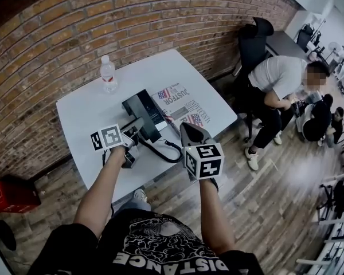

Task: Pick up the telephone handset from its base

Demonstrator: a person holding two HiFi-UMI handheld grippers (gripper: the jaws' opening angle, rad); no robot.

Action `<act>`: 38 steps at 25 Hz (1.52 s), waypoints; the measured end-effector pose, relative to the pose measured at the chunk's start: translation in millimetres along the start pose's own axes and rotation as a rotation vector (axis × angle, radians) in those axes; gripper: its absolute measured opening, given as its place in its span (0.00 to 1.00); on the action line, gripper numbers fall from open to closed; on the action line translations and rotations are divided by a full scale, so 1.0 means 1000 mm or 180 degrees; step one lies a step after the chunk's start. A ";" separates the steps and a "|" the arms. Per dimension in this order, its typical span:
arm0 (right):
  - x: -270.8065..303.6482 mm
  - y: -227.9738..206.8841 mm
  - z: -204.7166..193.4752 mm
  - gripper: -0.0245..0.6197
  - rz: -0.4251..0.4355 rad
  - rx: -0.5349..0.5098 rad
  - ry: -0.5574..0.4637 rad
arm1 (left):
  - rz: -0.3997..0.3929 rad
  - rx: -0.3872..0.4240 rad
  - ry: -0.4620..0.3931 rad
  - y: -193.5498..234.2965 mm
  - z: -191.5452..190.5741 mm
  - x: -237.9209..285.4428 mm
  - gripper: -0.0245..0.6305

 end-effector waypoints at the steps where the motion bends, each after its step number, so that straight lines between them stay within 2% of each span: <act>1: -0.005 -0.001 0.000 0.04 -0.0010 0.0000 -0.0016 | -0.0011 0.0033 -0.0003 -0.006 -0.001 -0.001 0.15; 13: -0.079 -0.016 0.007 0.04 -0.0182 -0.0014 -0.0225 | -0.0234 0.0428 -0.0135 -0.094 -0.015 -0.016 0.15; 23: -0.143 -0.025 0.000 0.04 -0.0316 -0.0011 -0.0385 | -0.0366 0.0835 -0.0118 -0.161 -0.047 -0.031 0.15; 29: -0.178 -0.031 -0.007 0.04 -0.0403 0.0008 -0.0451 | -0.0369 0.1140 -0.0079 -0.191 -0.069 -0.038 0.15; 38: -0.221 -0.037 -0.025 0.04 -0.0559 0.0042 -0.0502 | -0.0383 0.1371 0.0005 -0.219 -0.105 -0.047 0.15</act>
Point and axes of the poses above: the fingertips, and each gripper's own axes: x forward along the fingers, y to its left, z out of its top, the point moved 2 cm from there along -x, backward along the fingers, and after that the axes turned 4 degrees about x, right-handed, at the moved point
